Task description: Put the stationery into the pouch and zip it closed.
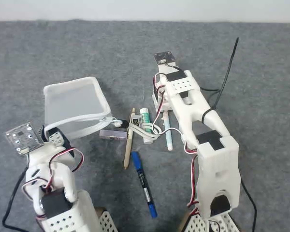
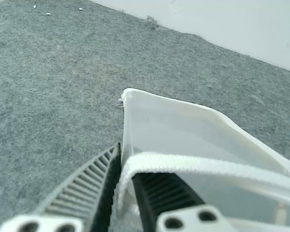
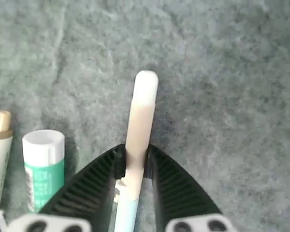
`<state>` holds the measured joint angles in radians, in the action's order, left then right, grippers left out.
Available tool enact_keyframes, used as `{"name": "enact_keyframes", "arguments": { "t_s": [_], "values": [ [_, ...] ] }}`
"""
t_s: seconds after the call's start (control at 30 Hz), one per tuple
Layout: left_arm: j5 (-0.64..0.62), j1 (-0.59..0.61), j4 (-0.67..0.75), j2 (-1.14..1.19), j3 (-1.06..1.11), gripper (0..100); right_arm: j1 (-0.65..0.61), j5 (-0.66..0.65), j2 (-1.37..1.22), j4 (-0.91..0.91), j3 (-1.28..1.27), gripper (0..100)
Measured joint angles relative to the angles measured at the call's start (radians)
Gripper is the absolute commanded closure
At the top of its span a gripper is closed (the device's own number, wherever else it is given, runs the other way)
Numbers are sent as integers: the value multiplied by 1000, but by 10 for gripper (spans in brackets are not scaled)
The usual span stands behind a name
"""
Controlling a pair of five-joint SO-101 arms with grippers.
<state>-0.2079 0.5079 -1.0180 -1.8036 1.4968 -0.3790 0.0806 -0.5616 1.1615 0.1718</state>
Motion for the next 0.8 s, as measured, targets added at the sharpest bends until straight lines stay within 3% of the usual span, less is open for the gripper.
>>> {"name": "enact_keyframes", "arguments": {
  "t_s": [0.37,0.53,0.8],
  "values": [
    [0,0,0,0,-31,985,-77,2,87,147,0,992],
    [0,0,-25,0,-114,939,-89,2,152,206,0,992],
    [49,-118,-124,0,-259,974,-87,2,204,252,0,992]
  ]
}}
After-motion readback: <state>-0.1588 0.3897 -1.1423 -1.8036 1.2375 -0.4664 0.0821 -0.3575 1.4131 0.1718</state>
